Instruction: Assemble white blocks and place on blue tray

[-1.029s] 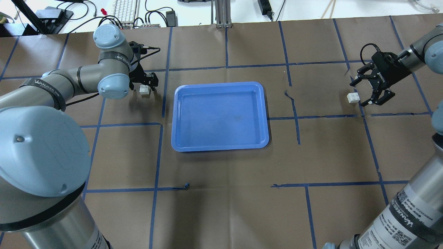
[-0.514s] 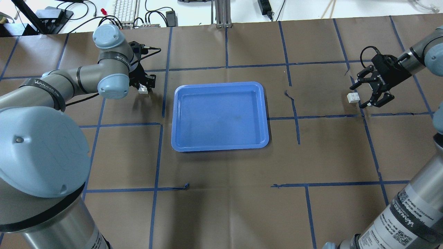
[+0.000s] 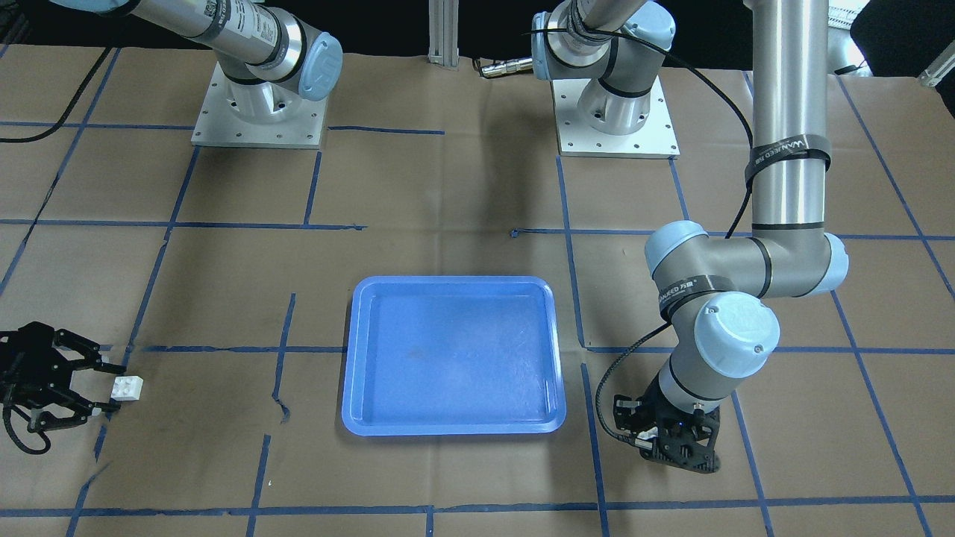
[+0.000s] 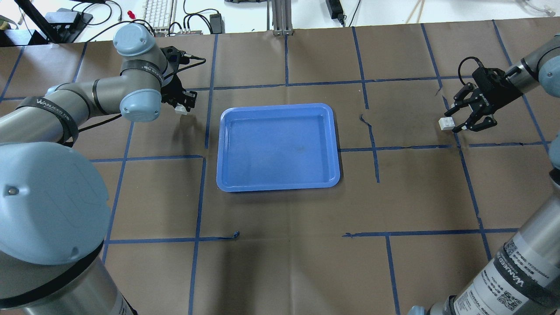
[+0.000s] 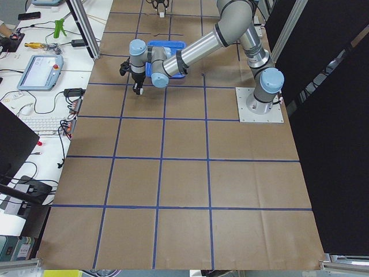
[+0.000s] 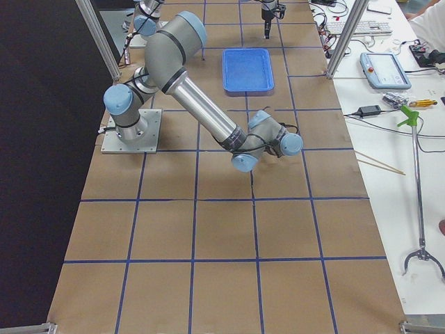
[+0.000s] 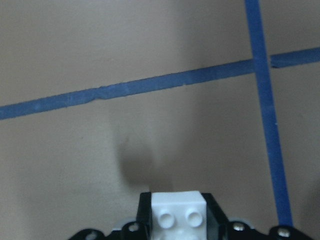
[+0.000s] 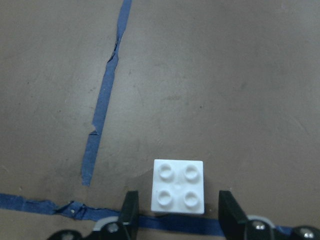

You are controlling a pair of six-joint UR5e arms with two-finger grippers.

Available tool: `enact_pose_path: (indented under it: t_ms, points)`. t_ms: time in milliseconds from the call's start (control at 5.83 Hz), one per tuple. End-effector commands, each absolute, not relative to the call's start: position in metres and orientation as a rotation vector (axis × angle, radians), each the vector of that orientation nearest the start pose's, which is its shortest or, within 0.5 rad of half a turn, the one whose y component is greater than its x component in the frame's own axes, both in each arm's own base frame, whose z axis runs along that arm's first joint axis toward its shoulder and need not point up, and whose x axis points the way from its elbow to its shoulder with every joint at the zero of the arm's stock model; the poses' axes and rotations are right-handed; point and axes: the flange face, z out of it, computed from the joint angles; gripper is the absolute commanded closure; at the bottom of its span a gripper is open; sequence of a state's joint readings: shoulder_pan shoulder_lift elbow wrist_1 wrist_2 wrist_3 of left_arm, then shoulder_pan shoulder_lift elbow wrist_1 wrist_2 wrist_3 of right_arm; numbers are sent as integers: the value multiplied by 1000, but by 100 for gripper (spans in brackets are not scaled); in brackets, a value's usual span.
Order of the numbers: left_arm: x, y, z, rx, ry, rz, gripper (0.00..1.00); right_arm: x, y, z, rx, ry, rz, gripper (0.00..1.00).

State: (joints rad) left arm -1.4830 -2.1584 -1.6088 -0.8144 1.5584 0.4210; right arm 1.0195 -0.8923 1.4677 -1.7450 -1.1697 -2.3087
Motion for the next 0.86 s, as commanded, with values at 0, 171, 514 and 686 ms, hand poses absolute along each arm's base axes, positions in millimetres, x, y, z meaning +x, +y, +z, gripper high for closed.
enact_pose_path:
  t_ms: [0,171,514,686]
  points:
    - [-136,-636,238,1134,2937,-227,77,-194,-646,157,-1972,1778,-463,40]
    - [-174,-615,240,1425,2808,-208,77,-194,-646,158,-1973,1776,-466,54]
    - [-245,-584,230,1957,2470,-167,77,-195,-648,169,-1987,1782,-478,70]
    - [-280,-559,219,2100,2375,-89,79,-195,-648,176,-1997,1787,-485,73]
